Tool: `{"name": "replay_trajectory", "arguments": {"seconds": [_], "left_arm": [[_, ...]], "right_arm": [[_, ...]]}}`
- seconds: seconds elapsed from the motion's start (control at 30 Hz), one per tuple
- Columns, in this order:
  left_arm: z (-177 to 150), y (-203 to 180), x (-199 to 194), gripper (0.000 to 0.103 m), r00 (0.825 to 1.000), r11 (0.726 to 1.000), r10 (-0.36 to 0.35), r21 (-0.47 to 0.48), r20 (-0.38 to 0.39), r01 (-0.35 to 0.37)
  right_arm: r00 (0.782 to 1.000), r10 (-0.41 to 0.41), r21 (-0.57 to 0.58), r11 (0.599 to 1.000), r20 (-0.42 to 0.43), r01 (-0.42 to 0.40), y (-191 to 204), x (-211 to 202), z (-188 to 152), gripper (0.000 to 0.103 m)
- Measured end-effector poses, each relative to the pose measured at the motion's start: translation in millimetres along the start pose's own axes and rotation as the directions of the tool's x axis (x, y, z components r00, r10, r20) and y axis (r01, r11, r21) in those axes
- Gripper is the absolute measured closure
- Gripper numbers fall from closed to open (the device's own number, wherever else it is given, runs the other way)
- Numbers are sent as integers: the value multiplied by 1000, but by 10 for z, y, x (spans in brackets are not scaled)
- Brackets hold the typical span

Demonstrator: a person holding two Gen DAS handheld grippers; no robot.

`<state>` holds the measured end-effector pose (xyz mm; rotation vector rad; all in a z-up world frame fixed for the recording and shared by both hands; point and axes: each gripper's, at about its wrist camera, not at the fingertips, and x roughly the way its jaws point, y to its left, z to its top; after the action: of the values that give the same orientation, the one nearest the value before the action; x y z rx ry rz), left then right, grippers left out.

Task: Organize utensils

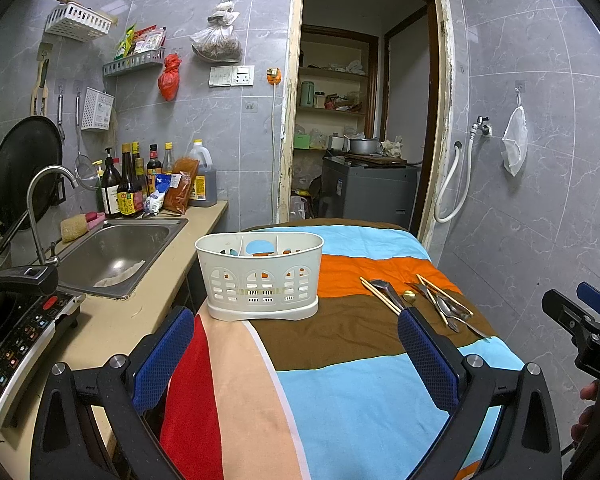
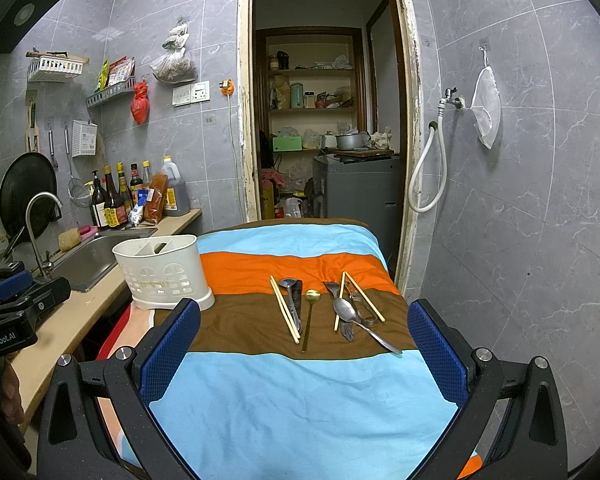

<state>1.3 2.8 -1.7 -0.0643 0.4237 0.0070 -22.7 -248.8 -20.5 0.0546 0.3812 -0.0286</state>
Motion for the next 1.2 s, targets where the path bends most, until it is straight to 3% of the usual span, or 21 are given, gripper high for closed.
{"name": "replay_trajectory", "arguments": {"seconds": [0.93, 1.2], "left_arm": [[-29, -17, 85, 1, 999, 1000, -5, 17, 32, 4], [67, -117, 258, 1, 999, 1000, -21, 18, 41, 20]], "right_arm": [[1000, 0, 2, 1000, 16, -1, -29, 6, 11, 1], [1000, 2, 18, 1000, 31, -2, -108, 76, 233, 1]]}}
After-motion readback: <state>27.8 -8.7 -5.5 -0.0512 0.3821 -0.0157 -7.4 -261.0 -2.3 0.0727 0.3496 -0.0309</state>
